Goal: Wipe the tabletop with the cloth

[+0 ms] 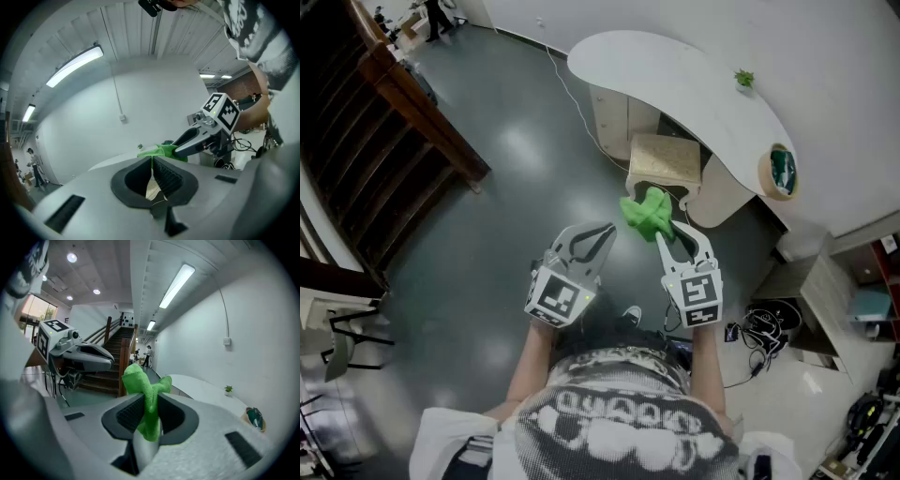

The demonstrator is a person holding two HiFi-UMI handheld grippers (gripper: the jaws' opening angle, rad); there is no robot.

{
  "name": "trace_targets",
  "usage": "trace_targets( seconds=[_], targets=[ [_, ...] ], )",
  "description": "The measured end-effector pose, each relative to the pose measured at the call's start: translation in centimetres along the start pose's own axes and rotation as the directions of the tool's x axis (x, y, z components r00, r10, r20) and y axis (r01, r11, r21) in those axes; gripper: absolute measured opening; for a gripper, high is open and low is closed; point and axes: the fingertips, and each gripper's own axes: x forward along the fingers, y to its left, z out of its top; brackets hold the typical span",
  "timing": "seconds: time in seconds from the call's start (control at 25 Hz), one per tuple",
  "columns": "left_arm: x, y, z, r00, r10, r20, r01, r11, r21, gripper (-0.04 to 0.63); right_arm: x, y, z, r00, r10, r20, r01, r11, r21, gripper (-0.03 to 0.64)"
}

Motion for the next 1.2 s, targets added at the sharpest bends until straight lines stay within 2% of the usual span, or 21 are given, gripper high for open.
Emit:
trace_targets(
  seconds=[0.72,0.96,1.2],
  targets=[
    [0.2,0.4,-0.4,0.999,0.023,-0.030,-0.023,1.000,0.004,0.012,0.8,-0.4,-0.1,1.000,0.028,0.005,-0.028,1.000,0.006,0.086],
    [-0.3,3.5,-1.7,0.999,0.043,-0.033,-0.043,0.999,-0.006,0.011,3.6,0.5,0.8,0.999,0.042,-0.001,-0.042,0.999,0.012,0.086],
    [-1.0,8.5,-3.1,0.998,0.056,-0.026,-0.057,0.998,-0.015,0.011,7.9,1.9,2.5,0.999,0.046,-0.015,-0.045,0.999,0.004,0.086]
  ],
)
